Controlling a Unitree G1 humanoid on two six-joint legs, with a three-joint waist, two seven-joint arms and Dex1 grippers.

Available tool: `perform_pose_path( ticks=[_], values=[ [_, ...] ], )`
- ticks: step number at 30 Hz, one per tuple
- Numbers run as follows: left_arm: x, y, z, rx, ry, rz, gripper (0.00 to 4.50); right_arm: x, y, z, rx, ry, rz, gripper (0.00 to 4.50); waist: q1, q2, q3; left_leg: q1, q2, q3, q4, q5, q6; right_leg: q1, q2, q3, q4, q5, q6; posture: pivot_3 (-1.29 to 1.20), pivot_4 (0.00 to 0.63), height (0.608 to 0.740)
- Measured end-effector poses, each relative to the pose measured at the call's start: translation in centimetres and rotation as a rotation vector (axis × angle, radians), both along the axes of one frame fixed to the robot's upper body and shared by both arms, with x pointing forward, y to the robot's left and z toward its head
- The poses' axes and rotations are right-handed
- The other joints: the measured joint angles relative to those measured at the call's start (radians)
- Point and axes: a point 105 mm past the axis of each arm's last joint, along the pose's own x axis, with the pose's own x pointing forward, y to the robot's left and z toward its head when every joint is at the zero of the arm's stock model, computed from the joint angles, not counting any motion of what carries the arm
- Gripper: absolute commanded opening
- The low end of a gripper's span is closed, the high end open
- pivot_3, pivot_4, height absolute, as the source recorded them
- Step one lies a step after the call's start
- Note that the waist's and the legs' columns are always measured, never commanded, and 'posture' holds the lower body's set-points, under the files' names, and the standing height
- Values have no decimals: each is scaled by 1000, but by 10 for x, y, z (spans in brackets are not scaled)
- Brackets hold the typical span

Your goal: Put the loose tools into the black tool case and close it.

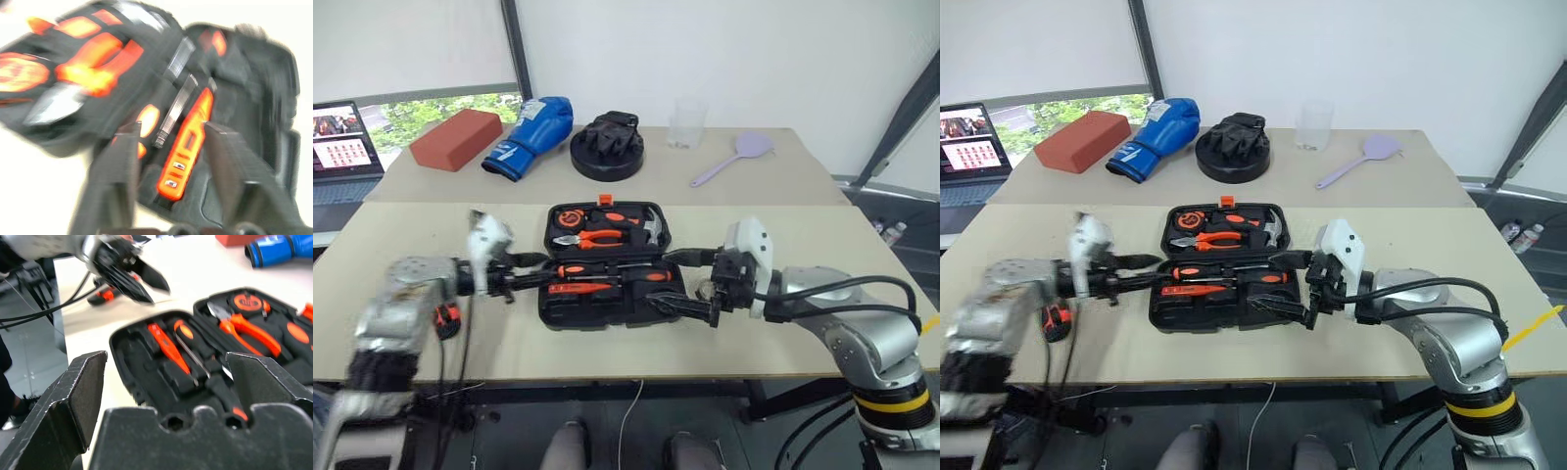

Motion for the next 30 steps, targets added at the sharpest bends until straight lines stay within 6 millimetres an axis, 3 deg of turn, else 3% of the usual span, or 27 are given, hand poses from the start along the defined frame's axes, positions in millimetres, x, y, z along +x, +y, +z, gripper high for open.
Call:
perform_pose_path(
  ticks=[2, 7, 10, 13, 18, 24, 30],
  values=[
    [-24, 24, -7, -44, 34, 171, 4493, 0, 5, 1, 1, 1, 50, 4500, -1, 0, 0, 0, 1, 1, -2, 0, 0, -1, 1, 1, 0, 0, -1, 0, 150, 735],
    [-69, 69, -29, -76, 74, 531, 4493, 0, 17, -2, -10, 13, 163, 4500, 14, -1, 0, 0, 4, 4, -1, -7, -11, -6, 2, 0, -3, -1, -10, 0, 150, 735],
    [-100, 94, -50, -110, 117, 804, 4493, 3, 20, -1, -25, 10, 220, 4500, 17, -2, 0, 0, 4, 6, 1, -7, -11, -6, 1, 1, -4, 0, -9, 0, 150, 735],
    [-105, 99, -54, -119, 133, 920, 4493, 3, 25, 0, -25, 5, 266, 4500, 36, -3, 0, -1, 6, 9, 1, -7, -12, -6, 0, 0, -4, 1, -10, 0, 150, 735],
    [-92, 105, -63, -167, 219, 1080, 4493, 0, 30, -4, -33, 18, 318, 4500, 41, -3, -1, -1, 6, 13, 0, -8, -12, -6, -1, 1, -3, 2, -9, 0, 150, 735],
    [-46, 108, -35, -214, 239, 1125, 4493, -1, 31, -5, -37, 12, 318, 4500, 40, -5, -1, -1, 5, 14, 1, -7, -12, -7, 0, 2, -4, 6, -7, 0, 150, 735],
    [-6, 85, -42, -231, 353, 1090, 4493, -2, 33, -5, -33, -2, 299, 4500, 34, -6, -1, -1, 5, 15, 1, -7, -13, -7, 0, 4, -4, 10, -3, 0, 150, 735]
  ],
)
